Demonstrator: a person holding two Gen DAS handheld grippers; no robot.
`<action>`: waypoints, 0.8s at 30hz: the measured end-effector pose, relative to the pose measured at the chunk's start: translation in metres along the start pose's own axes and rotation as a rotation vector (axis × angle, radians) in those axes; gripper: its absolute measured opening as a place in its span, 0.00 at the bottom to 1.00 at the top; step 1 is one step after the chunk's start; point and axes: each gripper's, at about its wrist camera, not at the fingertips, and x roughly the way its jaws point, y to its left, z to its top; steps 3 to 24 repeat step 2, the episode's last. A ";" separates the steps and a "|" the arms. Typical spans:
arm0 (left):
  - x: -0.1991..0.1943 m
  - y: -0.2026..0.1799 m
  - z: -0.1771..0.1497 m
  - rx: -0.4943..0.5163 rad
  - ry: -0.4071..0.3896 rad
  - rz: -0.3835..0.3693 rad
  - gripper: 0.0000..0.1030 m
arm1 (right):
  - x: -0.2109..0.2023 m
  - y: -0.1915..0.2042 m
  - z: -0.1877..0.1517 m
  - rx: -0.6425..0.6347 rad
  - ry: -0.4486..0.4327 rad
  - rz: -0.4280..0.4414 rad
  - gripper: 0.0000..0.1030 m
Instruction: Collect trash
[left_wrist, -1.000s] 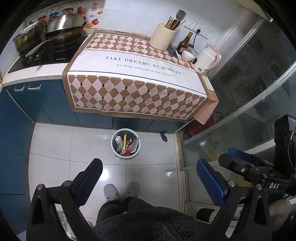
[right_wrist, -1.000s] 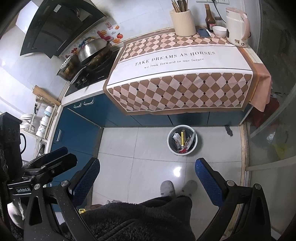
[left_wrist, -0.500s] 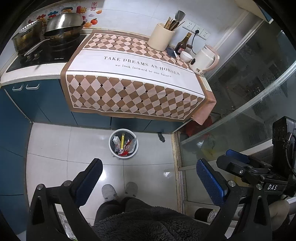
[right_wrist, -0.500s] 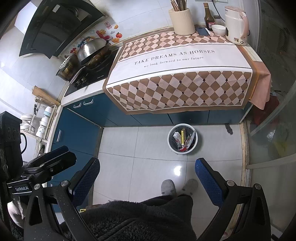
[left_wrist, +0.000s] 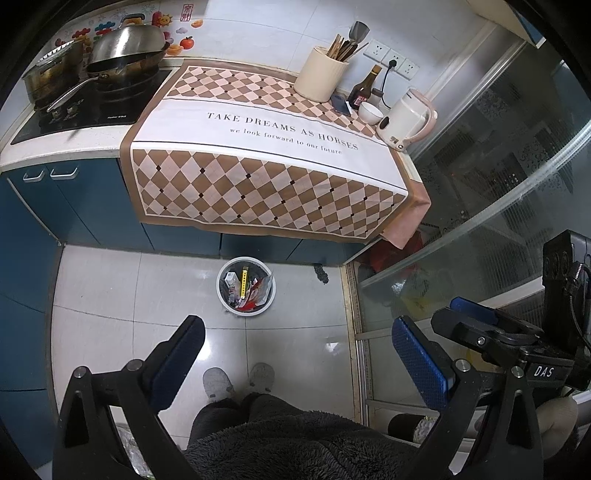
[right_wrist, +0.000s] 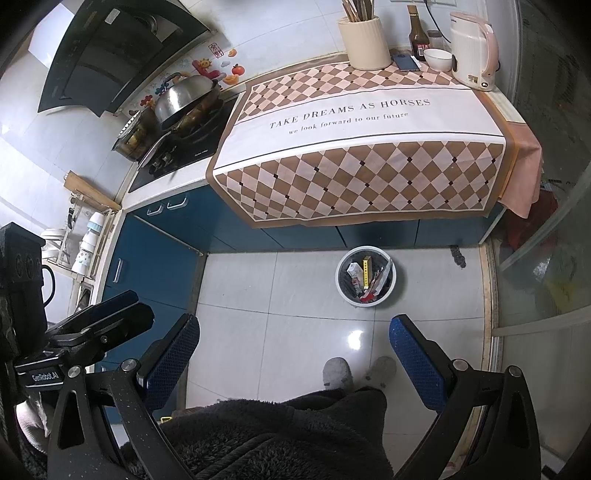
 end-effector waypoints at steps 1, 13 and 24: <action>-0.001 -0.001 0.000 0.001 -0.002 0.000 1.00 | 0.000 0.001 -0.002 0.000 -0.001 -0.001 1.00; -0.001 -0.003 0.001 0.002 -0.005 -0.002 1.00 | 0.000 0.000 0.000 0.002 -0.001 0.001 1.00; -0.001 -0.003 0.001 0.002 -0.005 -0.002 1.00 | 0.000 0.000 0.000 0.002 -0.001 0.001 1.00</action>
